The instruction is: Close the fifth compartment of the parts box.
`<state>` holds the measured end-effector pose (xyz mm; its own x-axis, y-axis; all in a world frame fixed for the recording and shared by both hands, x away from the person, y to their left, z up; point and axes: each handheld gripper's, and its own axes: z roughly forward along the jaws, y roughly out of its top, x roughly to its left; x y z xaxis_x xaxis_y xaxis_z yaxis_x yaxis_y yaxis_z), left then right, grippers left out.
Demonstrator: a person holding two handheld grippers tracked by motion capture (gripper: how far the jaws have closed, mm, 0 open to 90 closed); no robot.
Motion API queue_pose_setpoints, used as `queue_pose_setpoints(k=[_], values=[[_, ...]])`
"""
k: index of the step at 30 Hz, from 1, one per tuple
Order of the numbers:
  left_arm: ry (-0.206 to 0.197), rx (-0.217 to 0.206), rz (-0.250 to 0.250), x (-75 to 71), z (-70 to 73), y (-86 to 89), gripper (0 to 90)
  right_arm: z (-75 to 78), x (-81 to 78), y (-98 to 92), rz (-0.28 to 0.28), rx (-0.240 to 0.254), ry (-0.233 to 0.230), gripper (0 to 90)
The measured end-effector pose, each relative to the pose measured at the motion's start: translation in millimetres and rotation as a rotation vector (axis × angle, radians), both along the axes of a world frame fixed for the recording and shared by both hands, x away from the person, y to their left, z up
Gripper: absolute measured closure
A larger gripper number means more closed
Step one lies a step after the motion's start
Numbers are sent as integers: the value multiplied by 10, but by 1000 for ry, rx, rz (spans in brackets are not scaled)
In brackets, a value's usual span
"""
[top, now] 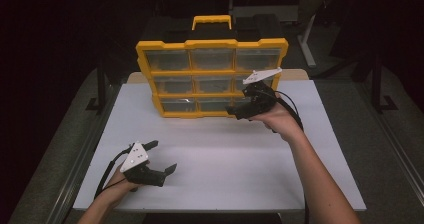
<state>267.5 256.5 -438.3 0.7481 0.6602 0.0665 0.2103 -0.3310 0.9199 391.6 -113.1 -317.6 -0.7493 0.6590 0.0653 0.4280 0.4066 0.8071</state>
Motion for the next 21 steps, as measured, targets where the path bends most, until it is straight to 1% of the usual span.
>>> queue_pose_setpoints(k=[1, 3, 4, 7, 8, 9, 10, 11, 18, 21], values=[[1, -1, 1, 0, 2, -1, 4, -14, -19, -10, -2, 5, 9, 71], [-1, 2, 0, 1, 1, -4, 4, -46, -42, -39, 6, 3, -8, 49], [-1, 6, -1, 1, 1, -6, 4, -55, -61, -46, -1, 12, 0, 38], [-1, 5, -6, -3, -2, -13, 4, -93, -102, -79, 2, 25, -8, 14], [0, 6, -6, -4, -2, -12, 4, -110, -112, -91, 12, 22, -15, 11], [1, 3, -4, -4, -3, -12, 4, -121, -133, -94, 7, 23, -10, 9], [0, 7, -5, -2, -1, -8, 4, -137, -145, -105, 12, 15, -22, 5], [-1, 5, -4, 0, -1, -7, 4, -152, -160, -113, 12, 15, -24, 3], [1, -3, -6, 0, -5, -24, 4, -249, -270, -178, 4, 25, -24, 2], [4, 0, -6, -1, -10, -20, 4, -296, -320, -202, 3, 27, -23, 2]])
